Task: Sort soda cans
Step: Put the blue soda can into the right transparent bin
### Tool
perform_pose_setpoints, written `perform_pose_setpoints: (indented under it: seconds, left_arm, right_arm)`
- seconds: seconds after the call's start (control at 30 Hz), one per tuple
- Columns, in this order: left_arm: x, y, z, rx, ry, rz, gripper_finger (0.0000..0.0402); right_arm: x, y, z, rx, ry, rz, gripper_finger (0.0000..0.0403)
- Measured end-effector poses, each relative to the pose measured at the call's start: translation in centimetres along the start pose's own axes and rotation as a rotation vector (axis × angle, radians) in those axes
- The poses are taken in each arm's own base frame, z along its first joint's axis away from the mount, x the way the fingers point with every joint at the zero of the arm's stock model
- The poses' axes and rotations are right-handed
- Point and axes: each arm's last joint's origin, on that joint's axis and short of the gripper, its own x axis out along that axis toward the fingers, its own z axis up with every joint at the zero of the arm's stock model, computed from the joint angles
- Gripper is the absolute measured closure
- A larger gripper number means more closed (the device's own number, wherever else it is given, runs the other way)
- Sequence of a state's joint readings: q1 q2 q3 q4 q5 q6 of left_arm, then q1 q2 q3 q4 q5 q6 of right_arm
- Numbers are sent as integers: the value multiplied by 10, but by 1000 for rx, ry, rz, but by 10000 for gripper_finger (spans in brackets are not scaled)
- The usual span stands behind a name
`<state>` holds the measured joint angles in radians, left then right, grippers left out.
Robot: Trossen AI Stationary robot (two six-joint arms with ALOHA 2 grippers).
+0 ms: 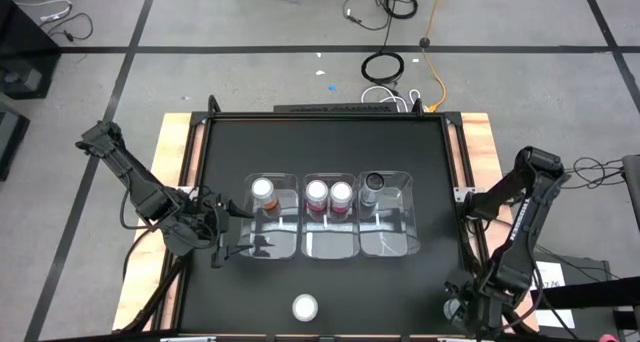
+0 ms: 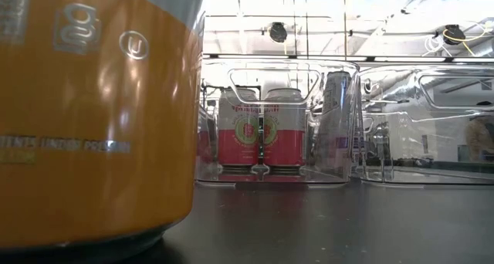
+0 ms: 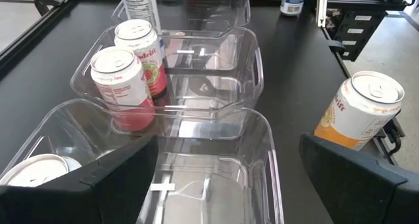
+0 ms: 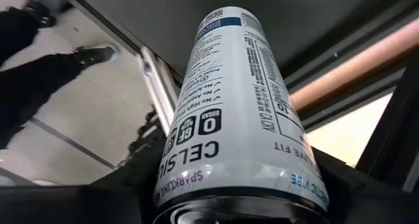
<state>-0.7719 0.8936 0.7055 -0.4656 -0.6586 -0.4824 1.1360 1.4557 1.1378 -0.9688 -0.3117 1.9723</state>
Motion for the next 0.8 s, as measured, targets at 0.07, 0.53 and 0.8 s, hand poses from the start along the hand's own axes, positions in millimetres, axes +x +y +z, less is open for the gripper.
perform_pose_setpoints:
  seconds: [0.07, 0.53, 0.8]
  left_arm:
    - [0, 0, 0, 0, 0, 0, 22]
    - [0, 0, 0, 34, 0, 1, 22]
    - [0, 0, 0, 105, 0, 1, 22]
  right_arm:
    - [-5, -1, 2, 1, -14, 25, 163]
    - [-76, -13, 22, 10, -374, 352, 163]
    - [-123, -25, 44, 75, -517, 254, 163]
